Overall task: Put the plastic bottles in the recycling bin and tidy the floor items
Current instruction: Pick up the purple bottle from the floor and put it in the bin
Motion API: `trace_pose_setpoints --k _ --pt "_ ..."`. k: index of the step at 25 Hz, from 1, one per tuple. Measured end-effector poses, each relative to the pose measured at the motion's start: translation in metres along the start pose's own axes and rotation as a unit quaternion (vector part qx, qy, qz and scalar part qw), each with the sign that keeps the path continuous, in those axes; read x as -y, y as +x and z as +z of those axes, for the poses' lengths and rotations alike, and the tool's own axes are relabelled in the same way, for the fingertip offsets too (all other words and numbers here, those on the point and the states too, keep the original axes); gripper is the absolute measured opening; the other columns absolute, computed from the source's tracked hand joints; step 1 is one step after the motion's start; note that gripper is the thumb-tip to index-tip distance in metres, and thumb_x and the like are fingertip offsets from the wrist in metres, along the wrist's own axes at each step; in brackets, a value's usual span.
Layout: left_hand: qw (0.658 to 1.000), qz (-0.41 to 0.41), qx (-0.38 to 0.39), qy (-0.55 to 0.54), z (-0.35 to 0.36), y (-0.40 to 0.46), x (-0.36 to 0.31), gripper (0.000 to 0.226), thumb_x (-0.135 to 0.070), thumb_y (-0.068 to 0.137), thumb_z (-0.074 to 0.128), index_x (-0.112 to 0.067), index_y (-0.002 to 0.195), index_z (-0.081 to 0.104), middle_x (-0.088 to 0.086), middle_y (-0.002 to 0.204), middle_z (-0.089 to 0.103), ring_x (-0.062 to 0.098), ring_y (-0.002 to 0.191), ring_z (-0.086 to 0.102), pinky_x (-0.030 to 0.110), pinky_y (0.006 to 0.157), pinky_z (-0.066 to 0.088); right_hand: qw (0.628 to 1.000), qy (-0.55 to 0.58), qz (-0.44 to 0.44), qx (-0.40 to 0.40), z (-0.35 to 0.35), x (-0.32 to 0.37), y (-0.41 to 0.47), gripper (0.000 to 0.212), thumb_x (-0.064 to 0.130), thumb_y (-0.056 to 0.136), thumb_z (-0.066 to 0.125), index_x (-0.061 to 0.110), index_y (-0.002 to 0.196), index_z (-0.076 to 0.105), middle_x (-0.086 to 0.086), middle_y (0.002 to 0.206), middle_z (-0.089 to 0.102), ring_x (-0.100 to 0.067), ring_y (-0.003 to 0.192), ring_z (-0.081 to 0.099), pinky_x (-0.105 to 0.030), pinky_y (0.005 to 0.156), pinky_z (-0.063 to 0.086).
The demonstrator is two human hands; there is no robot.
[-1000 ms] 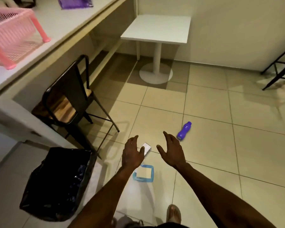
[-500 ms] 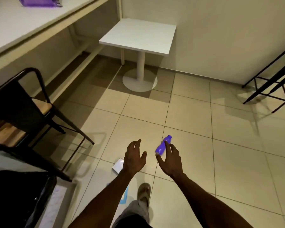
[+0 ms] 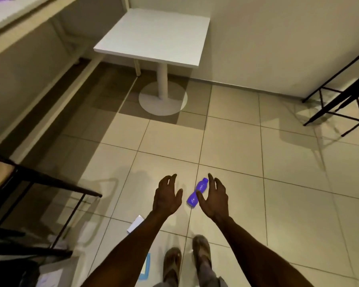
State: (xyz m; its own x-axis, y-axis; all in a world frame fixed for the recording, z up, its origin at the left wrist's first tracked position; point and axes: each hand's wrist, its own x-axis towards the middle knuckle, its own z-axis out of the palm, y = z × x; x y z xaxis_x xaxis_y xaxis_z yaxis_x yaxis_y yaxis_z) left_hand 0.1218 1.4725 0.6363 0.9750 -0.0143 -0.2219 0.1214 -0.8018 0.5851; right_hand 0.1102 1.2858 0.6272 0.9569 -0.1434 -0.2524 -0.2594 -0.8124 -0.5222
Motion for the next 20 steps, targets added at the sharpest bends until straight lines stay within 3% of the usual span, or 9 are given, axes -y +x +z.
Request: trace_pose_setpoints --k 11,16,20 --pt "0.997 -0.063 -0.001 0.033 0.155 0.119 0.043 0.062 -0.042 0.098 0.052 -0.021 0.153 0.033 0.005 0.155 0.040 0.020 0.144 0.036 0.034 0.113 0.039 0.995 -0.010 0.053 0.083 0.129 -0.126 0.149 0.090 0.054 0.094 0.064 0.014 0.163 0.022 -0.016 0.162 0.038 -0.033 0.145 0.041 -0.044 0.114 0.042" --pt "0.996 -0.048 0.050 0.058 0.288 0.181 0.122 0.063 -0.055 0.100 0.033 -0.029 0.156 0.022 -0.001 0.162 0.028 0.015 0.149 0.026 0.028 0.116 0.029 0.987 0.046 0.121 0.096 0.255 -0.188 0.205 0.094 0.067 0.091 0.056 0.020 0.163 0.018 -0.011 0.163 0.037 -0.031 0.145 0.043 -0.048 0.113 0.046" --pt "0.994 -0.064 0.058 0.060 0.401 0.216 0.218 0.061 -0.055 0.101 0.024 -0.030 0.157 0.020 -0.002 0.164 0.025 0.016 0.152 0.017 0.035 0.121 0.025 0.984 0.062 0.145 0.087 0.374 -0.249 0.259 0.095 0.066 0.093 0.054 0.019 0.164 0.011 -0.017 0.161 0.037 -0.037 0.142 0.045 -0.050 0.113 0.045"
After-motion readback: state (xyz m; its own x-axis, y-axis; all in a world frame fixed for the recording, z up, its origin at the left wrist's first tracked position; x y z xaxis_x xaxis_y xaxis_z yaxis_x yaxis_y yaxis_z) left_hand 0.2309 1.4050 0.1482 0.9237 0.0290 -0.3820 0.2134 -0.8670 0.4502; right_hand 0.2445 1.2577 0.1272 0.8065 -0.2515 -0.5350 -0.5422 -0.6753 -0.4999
